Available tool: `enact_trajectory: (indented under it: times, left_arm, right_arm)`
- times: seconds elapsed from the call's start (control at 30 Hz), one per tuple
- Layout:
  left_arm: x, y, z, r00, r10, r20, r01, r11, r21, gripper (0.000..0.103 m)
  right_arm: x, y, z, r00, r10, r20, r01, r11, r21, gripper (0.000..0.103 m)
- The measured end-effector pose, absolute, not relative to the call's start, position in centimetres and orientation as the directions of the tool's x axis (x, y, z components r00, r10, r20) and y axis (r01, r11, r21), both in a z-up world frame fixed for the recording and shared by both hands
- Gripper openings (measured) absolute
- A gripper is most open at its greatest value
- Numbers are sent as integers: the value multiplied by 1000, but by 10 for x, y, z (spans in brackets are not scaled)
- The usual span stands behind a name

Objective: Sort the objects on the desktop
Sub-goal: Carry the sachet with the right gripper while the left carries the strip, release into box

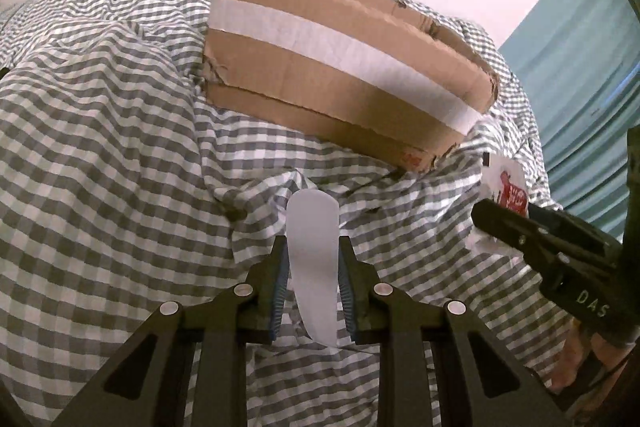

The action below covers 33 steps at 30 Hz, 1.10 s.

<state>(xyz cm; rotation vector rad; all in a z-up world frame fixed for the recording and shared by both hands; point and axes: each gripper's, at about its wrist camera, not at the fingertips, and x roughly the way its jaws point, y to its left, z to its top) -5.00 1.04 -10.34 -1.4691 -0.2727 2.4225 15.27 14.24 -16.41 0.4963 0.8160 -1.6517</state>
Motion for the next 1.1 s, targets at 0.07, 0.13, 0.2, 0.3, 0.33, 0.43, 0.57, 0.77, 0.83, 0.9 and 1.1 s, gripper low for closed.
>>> enact_trajectory:
  times: [0.07, 0.13, 0.2, 0.3, 0.33, 0.43, 0.57, 0.77, 0.83, 0.9, 1.1]
  left_arm:
    - [-49, 14, -102, -442, 355, -824, -170, -935, -312, 23]
    - [-46, 17, -95, -463, 364, -808, -194, -931, -308, 23]
    - [-44, 20, -86, -480, 379, -791, -210, -925, -316, 23]
    - [-40, 22, -65, -514, 406, -756, -239, -914, -328, 23]
    - [-40, 23, -59, -524, 413, -745, -250, -911, -329, 23]
    - [-39, 26, -39, -554, 429, -714, -283, -903, -323, 23]
    - [-44, 28, -11, -591, 443, -674, -312, -896, -315, 23]
    - [-72, 26, 35, -647, 449, -617, -327, -894, -307, 23]
    - [-86, 26, 54, -670, 449, -591, -330, -894, -304, 23]
    - [-99, 27, 71, -684, 457, -568, -343, -889, -302, 23]
    - [-159, 44, 93, -693, 469, -548, -370, -883, -288, 23]
  right_arm:
    - [151, 142, -163, -232, -671, -704, 967, -84, -240, 41]
    - [151, 142, -162, -222, -674, -704, 970, -78, -231, 41]
    - [153, 145, -159, -212, -684, -698, 972, -73, -223, 41]
    - [156, 149, -150, -186, -703, -686, 976, -55, -209, 41]
    - [156, 150, -147, -180, -709, -682, 978, -51, -204, 41]
    - [159, 151, -138, -162, -725, -669, 980, -39, -194, 41]
    - [163, 151, -124, -129, -743, -657, 984, -16, -176, 41]
    - [175, 147, -83, -107, -793, -600, 980, 16, -196, 41]
    - [178, 140, -64, -98, -810, -578, 980, 24, -199, 41]
    - [182, 134, -46, -101, -830, -548, 975, 26, -219, 41]
    - [182, 89, -10, -104, -846, -523, 967, 38, -253, 41]
